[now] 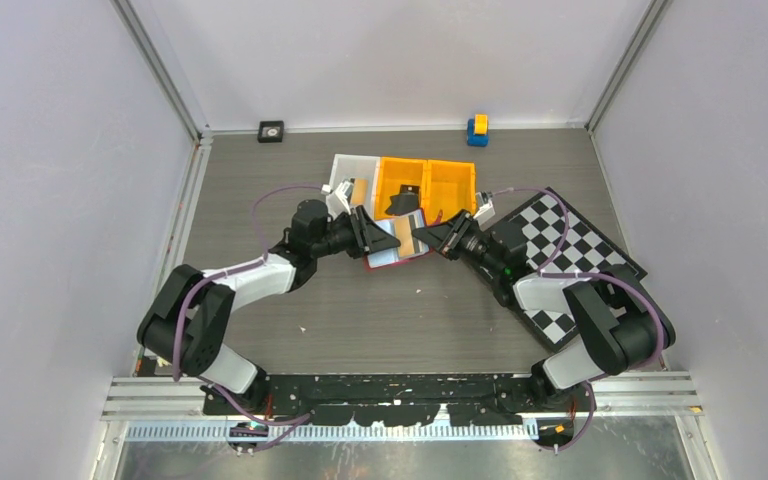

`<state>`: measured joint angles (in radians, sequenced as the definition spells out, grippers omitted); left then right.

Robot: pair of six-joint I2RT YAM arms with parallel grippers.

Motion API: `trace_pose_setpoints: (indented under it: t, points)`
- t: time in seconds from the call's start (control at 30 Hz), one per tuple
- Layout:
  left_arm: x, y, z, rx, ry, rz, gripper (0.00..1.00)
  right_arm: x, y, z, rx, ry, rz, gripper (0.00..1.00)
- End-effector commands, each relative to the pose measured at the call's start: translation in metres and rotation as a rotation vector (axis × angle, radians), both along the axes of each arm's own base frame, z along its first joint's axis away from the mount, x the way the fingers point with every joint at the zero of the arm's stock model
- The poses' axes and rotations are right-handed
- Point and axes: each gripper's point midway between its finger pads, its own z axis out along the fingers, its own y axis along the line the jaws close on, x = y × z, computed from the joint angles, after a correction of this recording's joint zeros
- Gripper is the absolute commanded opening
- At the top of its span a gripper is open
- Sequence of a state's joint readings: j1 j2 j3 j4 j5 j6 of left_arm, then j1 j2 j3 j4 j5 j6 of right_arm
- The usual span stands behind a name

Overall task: Take the credit cards out of the card holder
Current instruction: Remove the credit card from the card holder.

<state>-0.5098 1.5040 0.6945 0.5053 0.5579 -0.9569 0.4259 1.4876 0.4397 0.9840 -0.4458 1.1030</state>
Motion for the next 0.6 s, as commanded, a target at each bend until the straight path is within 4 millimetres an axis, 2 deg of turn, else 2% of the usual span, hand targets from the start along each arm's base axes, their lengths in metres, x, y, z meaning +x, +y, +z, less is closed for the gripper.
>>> trace_pose_setpoints:
  t: [0.0,0.17,0.3,0.43,0.57]
  points:
    - [0.006,-0.006,0.015,-0.042,-0.022,-0.024,0.35,-0.006,0.008,0.053,0.117,-0.156,0.053,0.00]
    - [0.002,-0.010,0.030,-0.122,-0.054,-0.056,0.33,-0.006,0.010,0.053,0.122,-0.155,0.063,0.01]
    - [-0.001,-0.012,0.044,-0.190,-0.075,-0.086,0.27,-0.004,0.010,0.047,0.107,-0.137,0.056,0.00]
    - [-0.003,-0.015,0.050,-0.235,-0.082,-0.117,0.18,0.003,0.010,0.032,0.053,-0.096,0.036,0.00]
    - [-0.005,-0.016,0.056,-0.259,-0.097,-0.132,0.16,0.004,0.012,0.027,0.037,-0.082,0.037,0.00]
